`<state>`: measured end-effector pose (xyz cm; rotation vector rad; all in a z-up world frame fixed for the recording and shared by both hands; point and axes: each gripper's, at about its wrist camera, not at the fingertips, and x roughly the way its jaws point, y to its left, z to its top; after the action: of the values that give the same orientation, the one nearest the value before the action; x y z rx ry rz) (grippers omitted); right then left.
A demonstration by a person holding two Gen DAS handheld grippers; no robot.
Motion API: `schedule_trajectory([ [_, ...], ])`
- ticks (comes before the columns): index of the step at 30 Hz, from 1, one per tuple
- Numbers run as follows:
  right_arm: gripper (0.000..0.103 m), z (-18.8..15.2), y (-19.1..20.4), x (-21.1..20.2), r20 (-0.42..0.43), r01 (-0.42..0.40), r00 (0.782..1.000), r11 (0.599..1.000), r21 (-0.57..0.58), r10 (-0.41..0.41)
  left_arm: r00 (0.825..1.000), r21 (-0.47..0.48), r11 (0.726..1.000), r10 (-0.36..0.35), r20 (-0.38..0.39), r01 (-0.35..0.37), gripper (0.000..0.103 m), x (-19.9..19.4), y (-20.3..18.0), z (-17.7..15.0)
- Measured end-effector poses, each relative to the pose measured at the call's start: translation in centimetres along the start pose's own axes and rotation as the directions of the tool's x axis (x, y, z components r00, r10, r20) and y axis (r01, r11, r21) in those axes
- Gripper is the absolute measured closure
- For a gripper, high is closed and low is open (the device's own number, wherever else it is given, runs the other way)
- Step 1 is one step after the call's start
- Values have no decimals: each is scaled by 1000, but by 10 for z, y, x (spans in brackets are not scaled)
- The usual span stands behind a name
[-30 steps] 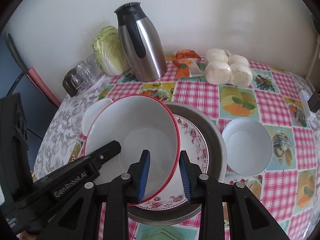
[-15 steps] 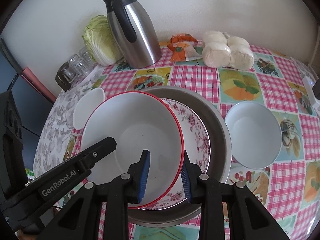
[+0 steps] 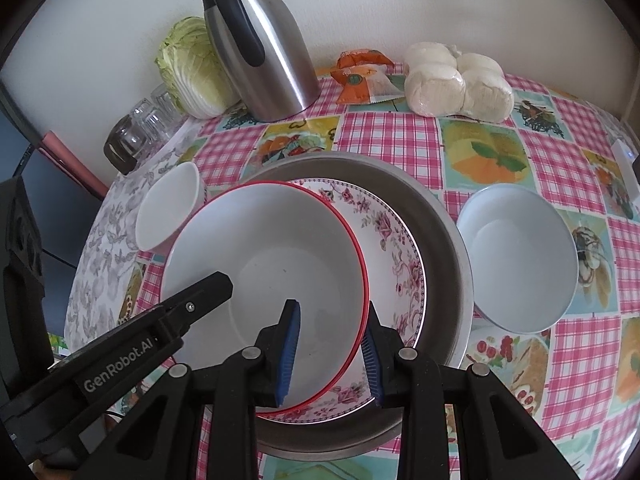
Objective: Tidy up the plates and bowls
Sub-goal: 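Lower the red-rimmed bowl onto the pink-floral plate inside the basin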
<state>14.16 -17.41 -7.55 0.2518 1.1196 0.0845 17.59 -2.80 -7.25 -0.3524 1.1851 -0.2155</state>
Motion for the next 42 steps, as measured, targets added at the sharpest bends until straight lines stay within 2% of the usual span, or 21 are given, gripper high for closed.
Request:
schedule_trajectory([
  [20,70,-1,-2,8,-22,5,1000,1000,8,-5,999,-4,1000,18,-39,-18,90,16,1,-3],
  [42,70,-1,-3,10,-22,7,1000,1000,11,-7,999,23,999,29,-30,-29,86,19,-4,-3],
])
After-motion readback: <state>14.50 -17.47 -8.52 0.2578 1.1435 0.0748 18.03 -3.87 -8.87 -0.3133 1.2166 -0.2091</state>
